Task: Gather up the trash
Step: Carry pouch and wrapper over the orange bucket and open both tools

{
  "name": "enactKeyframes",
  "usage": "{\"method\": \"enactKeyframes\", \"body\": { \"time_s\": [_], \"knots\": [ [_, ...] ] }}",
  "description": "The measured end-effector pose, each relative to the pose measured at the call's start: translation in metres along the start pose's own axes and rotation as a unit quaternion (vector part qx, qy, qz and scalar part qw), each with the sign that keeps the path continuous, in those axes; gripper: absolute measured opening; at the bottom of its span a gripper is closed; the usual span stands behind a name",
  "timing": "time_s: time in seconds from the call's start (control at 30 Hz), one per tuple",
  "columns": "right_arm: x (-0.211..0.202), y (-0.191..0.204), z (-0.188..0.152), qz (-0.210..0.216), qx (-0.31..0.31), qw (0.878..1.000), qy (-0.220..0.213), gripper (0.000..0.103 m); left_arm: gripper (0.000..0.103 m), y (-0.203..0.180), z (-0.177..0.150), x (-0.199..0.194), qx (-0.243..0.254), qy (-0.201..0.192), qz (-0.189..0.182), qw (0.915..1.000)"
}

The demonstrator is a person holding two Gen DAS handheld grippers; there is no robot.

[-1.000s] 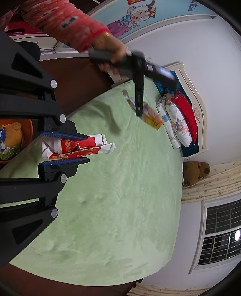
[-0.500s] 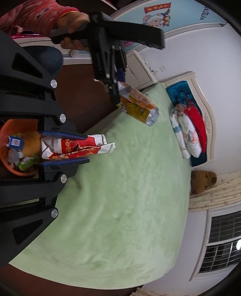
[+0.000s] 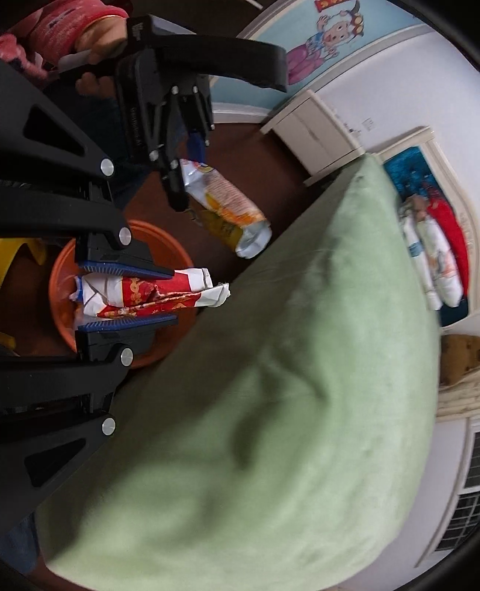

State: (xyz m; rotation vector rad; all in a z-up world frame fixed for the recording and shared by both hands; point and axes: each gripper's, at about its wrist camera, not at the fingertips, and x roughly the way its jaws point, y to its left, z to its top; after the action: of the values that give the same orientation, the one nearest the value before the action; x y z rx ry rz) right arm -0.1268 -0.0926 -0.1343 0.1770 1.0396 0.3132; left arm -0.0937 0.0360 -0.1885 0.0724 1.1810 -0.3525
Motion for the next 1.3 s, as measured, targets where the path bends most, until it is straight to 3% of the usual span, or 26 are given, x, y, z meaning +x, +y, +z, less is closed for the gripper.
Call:
{"method": "enactKeyframes", "body": {
  "time_s": [0.27,0.5,0.6,0.7,0.77,0.8,1.1,1.3],
  "knots": [
    [0.052,-0.008,-0.026,-0.006,0.021,0.997,0.076,0.019,0.049,0.009,-0.012,0.067,-0.038,0.092,-0.009,0.995],
    [0.097,-0.011,-0.035,-0.024,0.035,0.991,0.131,0.019,0.049,0.015,-0.023,0.114,-0.078,0.159,-0.015,0.9841],
    [0.114,-0.01,-0.038,-0.029,0.036,0.988,0.147,0.025,0.05,0.017,-0.023,0.124,-0.081,0.175,-0.013,0.9811],
    [0.117,-0.016,-0.041,-0.037,0.037,0.988,0.147,0.036,0.055,0.024,-0.014,0.128,-0.086,0.178,-0.005,0.9803],
    [0.117,-0.021,-0.04,-0.041,0.043,0.988,0.143,0.04,0.069,0.026,-0.013,0.128,-0.09,0.175,-0.001,0.9804],
    [0.116,-0.022,-0.04,-0.041,0.045,0.988,0.142,0.04,0.071,0.027,-0.011,0.127,-0.094,0.172,0.001,0.9806],
    [0.113,-0.026,-0.039,-0.045,0.042,0.989,0.134,0.054,0.072,0.04,-0.009,0.129,-0.106,0.172,0.003,0.9793],
    [0.108,-0.028,-0.041,-0.046,0.047,0.99,0.128,0.059,0.072,0.034,-0.032,0.131,-0.104,0.164,0.004,0.981]
  ]
}}
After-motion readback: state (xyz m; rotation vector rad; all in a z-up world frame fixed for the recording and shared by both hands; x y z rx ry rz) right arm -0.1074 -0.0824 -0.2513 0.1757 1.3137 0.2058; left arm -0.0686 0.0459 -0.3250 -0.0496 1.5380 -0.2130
